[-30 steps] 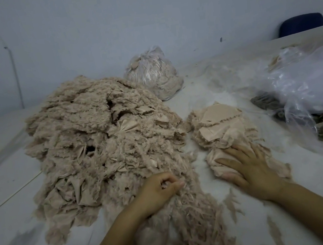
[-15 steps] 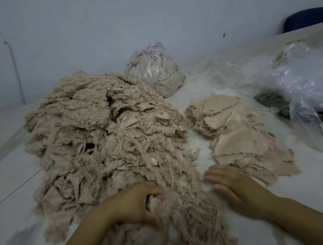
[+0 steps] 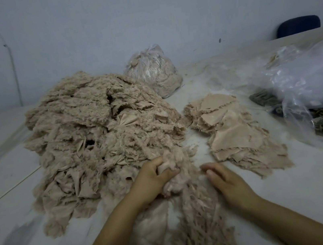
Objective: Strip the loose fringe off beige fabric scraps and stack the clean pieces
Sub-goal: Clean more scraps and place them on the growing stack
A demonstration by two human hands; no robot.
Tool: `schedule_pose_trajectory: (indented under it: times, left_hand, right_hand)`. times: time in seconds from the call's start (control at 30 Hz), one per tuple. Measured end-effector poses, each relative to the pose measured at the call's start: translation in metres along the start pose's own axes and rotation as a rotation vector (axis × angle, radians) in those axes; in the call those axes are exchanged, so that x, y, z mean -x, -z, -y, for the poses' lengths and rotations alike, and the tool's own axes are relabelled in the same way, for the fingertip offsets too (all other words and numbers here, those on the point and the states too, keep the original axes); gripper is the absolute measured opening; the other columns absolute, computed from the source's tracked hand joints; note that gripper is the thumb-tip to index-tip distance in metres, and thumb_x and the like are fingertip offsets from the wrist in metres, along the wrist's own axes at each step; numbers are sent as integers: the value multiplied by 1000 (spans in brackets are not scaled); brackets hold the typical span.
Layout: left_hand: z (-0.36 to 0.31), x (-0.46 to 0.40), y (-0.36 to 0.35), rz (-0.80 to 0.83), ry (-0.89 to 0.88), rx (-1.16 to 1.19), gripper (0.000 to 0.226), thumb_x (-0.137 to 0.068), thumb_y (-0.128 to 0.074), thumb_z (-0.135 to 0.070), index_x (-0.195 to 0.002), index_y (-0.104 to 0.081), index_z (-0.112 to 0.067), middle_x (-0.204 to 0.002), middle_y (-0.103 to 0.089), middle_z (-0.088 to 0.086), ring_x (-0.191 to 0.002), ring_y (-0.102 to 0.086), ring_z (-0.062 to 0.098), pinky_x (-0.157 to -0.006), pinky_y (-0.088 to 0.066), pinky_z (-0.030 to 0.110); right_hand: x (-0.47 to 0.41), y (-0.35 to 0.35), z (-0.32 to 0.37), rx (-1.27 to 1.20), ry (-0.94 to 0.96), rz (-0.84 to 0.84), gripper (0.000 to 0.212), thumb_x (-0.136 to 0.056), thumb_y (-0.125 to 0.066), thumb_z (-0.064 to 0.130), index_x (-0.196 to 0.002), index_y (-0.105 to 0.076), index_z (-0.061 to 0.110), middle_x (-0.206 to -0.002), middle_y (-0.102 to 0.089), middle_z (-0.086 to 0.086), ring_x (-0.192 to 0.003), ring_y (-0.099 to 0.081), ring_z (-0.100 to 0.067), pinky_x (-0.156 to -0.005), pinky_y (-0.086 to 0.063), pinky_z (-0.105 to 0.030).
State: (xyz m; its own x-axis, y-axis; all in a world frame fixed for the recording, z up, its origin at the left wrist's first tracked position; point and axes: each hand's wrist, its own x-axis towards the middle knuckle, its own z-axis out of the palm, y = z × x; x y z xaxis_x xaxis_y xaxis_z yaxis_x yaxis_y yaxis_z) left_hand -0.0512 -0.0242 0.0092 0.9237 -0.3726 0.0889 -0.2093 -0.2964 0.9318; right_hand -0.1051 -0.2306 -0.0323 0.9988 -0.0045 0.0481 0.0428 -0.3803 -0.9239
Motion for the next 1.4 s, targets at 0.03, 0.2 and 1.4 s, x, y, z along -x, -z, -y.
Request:
schedule_pose_trajectory:
  times: [0.03,0.2,1.4]
  left_hand:
    - [-2,-4,-3,-27,6,61,19,-84,-69,-14,-84,-60,3,-74,-62,23,-60,-60,20,-52,-48,25]
    - [-5,-18,-18,-33,-52,38,23,-85,-67,-13,-63,-65,-19,-57,-52,-1,-55,-47,10,-51,-39,22]
    - [20,-35,-24,-235,5,546,19,-76,-67,-29,-70,-60,-12,-63,-61,3,-58,-58,14,-53,-48,24]
  right_hand:
    - [3,-5,2,-80,-10,44,23,-97,-45,33,-113,-61,26,-113,-63,15,-105,-59,0,-80,-39,-3]
    - [-22,-9,24,-193,59,29,72,-69,-64,61,-117,-60,7,-105,-64,-13,-98,-62,-25,-84,-53,-35]
    - [-55,-13,11,-754,-59,311,53,-74,-78,19,-108,-54,-13,-99,-63,-26,-88,-61,-32,-81,-51,-38]
